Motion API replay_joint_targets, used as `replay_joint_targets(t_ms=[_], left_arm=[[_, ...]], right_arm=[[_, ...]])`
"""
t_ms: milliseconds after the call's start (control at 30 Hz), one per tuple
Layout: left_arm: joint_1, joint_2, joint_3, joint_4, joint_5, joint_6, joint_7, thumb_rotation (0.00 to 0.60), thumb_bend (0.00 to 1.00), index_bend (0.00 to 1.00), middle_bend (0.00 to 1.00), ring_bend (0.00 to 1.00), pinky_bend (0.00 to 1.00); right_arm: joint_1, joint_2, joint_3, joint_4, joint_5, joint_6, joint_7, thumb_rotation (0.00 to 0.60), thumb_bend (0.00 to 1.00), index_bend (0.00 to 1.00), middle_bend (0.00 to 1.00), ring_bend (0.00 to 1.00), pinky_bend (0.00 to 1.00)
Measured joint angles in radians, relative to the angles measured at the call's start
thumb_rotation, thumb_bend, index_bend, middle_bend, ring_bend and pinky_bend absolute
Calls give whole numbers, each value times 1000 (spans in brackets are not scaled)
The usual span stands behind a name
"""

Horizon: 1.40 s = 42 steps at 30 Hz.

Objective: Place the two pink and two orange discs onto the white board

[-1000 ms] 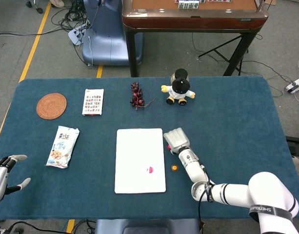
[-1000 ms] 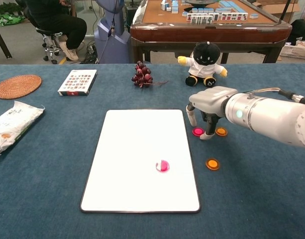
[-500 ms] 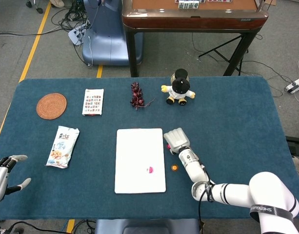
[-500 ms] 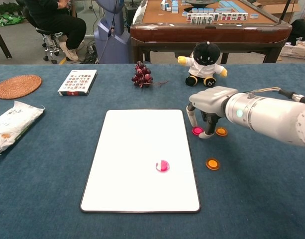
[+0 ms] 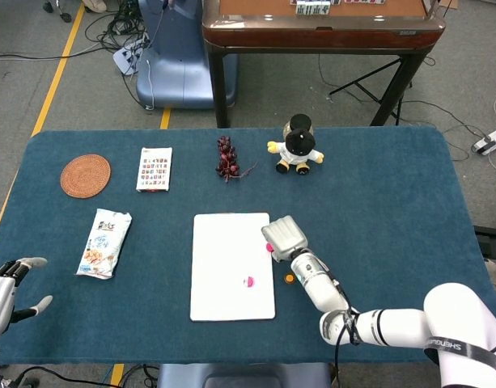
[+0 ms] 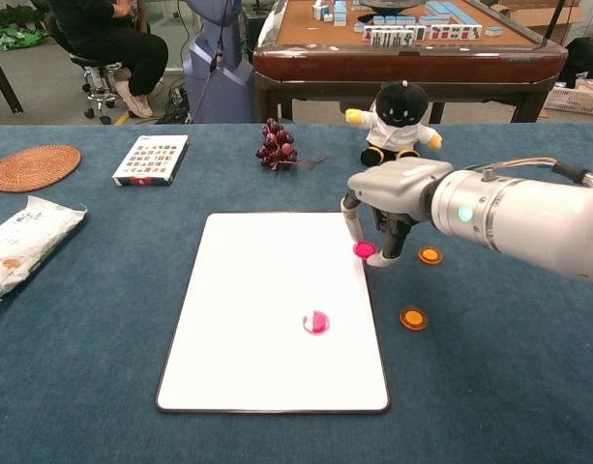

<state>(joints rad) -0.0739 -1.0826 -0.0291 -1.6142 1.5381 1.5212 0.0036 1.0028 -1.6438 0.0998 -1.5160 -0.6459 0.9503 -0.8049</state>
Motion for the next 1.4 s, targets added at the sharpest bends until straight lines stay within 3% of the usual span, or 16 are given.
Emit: replay_joint_targets(t_ms=[233,633,767,1000,1200,1400], left_arm=[[15,8,6,-13,6,21,9,600,165,396,380,340,484],[34,29,8,-9,-4,36,-22,600,165,397,380,340,484],[35,33,4,-6,-8,37,-33,600,165,398,380,340,484],[34,32,5,-6,-5,33,-21,600,164,401,380,340,484],[35,32,2,-6,-7,34,-20,600,165,401,380,340,484],[35,32,-3,-1,-14,34,-19,600,165,402,380,340,484]], right_arm=[[24,-18,-5,-35,-14,16,-40,600,272,522,1000,1000,1000],[70,-105,11,58,20,-21,-57,600,262,522,1000,1000,1000],[78,-127,18,84,20,-28,-48,600,201,514,1000,1000,1000],[76,-132,23,86,-9,-25,-22,600,87,411,1000,1000,1000],[69,-117,22,74,-23,-14,-14,600,83,396,1000,1000,1000],[51,-72,7,15,-37,13,-17,600,158,396,1000,1000,1000]])
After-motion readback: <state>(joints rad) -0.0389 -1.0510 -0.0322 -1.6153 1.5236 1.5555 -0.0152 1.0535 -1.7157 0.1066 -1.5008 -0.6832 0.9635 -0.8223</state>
